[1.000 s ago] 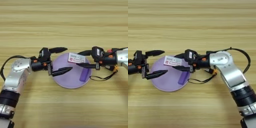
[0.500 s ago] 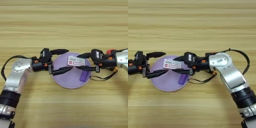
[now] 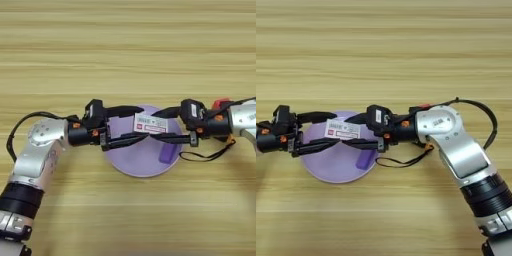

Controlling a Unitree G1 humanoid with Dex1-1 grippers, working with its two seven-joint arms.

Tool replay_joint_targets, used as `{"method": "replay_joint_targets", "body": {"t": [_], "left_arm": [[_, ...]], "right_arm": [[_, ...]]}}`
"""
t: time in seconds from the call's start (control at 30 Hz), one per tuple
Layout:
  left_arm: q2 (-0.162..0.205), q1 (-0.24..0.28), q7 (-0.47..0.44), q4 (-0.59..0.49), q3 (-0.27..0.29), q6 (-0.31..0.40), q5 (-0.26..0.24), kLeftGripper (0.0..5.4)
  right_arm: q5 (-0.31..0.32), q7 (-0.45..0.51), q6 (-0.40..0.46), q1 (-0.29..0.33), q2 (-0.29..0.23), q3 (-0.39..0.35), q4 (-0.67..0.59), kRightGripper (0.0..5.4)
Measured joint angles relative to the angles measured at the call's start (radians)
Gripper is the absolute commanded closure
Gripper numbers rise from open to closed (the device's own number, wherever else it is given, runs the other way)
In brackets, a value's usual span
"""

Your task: Move the objects on the table

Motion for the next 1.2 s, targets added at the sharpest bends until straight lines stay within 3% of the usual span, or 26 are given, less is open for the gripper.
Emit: {"method": "replay_joint_targets", "body": {"t": [0.2,0.8,0.83,1.2], "left_arm": [[-0.003,0.003,0.001,0.0,0.0,0.0,0.0,3.2],[-0.006,0.003,0.003,0.0,0.0,-0.001,0.001,3.28],[-0.006,0.003,0.003,0.0,0.0,-0.001,0.001,3.28],[-0.016,0.003,0.007,0.003,-0.001,-0.004,0.003,3.31]], "right_arm": [[0.001,0.003,0.001,0.0,-0.002,0.0,-0.001,3.3],[0.005,0.003,0.003,0.0,-0.004,0.0,-0.001,3.3],[0.005,0.003,0.003,0.0,-0.004,0.0,-0.001,2.94],[0.011,-0.002,0.003,0.0,0.002,0.0,0.0,1.75]]}}
